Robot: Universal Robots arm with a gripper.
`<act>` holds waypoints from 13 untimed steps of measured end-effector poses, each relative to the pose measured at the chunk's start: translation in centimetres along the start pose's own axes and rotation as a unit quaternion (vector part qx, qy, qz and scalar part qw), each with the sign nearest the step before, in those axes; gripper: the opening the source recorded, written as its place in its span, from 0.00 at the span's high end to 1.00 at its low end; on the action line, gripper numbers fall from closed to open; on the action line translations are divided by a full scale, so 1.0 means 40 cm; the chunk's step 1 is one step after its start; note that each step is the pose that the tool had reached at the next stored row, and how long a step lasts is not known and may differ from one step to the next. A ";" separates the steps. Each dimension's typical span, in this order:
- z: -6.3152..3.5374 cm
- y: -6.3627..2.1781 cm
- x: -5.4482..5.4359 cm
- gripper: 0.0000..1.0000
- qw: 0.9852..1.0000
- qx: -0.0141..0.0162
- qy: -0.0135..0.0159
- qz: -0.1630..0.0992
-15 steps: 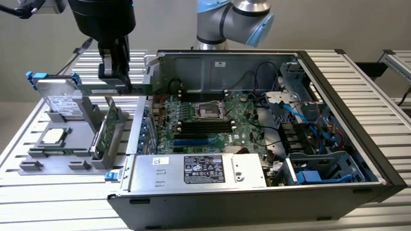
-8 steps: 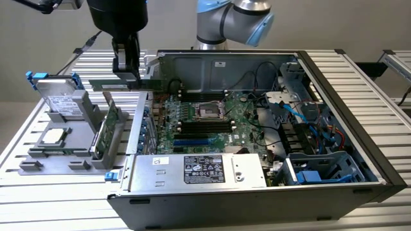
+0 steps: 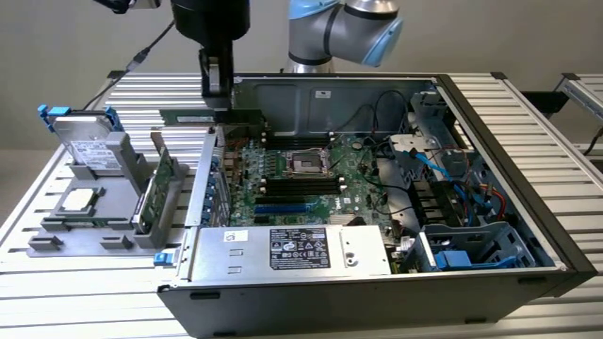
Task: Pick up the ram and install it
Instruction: 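Pick up the ram and move it above insertion slot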
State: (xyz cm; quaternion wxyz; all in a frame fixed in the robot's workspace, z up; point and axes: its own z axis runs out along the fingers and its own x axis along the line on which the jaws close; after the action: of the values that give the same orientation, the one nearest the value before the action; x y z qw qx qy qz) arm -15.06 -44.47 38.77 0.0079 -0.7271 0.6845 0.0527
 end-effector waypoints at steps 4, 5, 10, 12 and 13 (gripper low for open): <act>0.001 -0.047 -0.007 0.86 1.000 0.000 0.000 0.000; 0.001 -0.058 -0.008 0.86 1.000 0.000 0.000 0.000; 0.002 -0.116 -0.013 0.86 1.000 0.000 0.000 0.000; 0.003 -0.139 -0.015 0.86 1.000 0.000 0.000 0.000; 0.003 -0.150 -0.015 0.86 1.000 0.000 0.000 0.000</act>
State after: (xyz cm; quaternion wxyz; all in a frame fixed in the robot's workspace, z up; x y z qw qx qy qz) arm -9.14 -43.49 38.35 0.0079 -0.7271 0.6845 0.0527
